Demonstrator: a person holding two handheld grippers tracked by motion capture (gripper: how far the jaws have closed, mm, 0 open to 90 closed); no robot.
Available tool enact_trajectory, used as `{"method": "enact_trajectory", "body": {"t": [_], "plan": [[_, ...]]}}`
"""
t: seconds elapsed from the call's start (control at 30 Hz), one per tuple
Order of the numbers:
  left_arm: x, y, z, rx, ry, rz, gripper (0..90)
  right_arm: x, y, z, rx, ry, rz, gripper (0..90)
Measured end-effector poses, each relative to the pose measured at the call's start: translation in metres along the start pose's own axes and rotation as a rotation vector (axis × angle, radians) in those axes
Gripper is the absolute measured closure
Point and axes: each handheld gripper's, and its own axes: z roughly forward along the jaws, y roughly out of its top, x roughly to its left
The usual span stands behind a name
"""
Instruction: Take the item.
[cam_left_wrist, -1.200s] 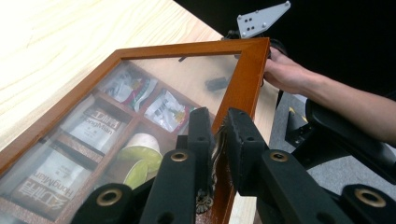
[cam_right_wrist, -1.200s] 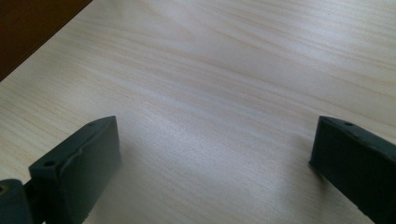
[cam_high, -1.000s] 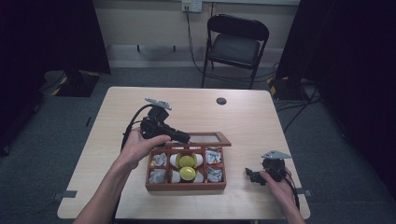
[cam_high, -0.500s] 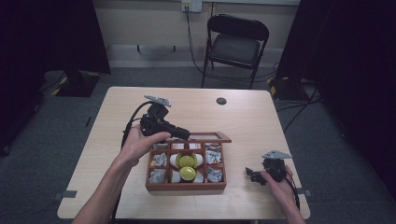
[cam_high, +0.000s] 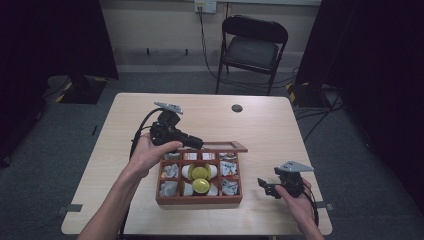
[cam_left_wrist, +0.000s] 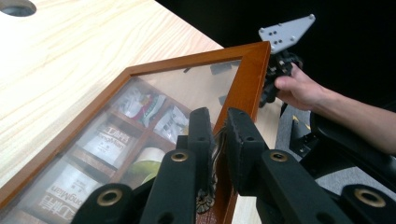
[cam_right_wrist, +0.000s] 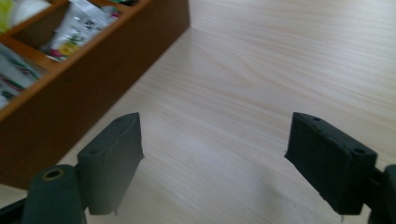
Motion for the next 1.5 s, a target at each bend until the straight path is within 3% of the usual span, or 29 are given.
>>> {"method": "enact_trajectory", "body": {"t": [0.67,1.27,1.5], "plan": [[0.001,0.003,0.0,0.004,-0.004,0.003,80.8,0.064,0.037,-0.008,-0.115,0.215,-0.088,26.3],[0.001,0.004,0.0,0.004,-0.003,0.007,80.9,0.125,0.056,0.018,-0.081,0.361,-0.222,32.2],[0.002,0.004,-0.001,0.003,-0.002,0.008,80.9,0.143,0.064,0.031,-0.07,0.389,-0.257,34.3]]}}
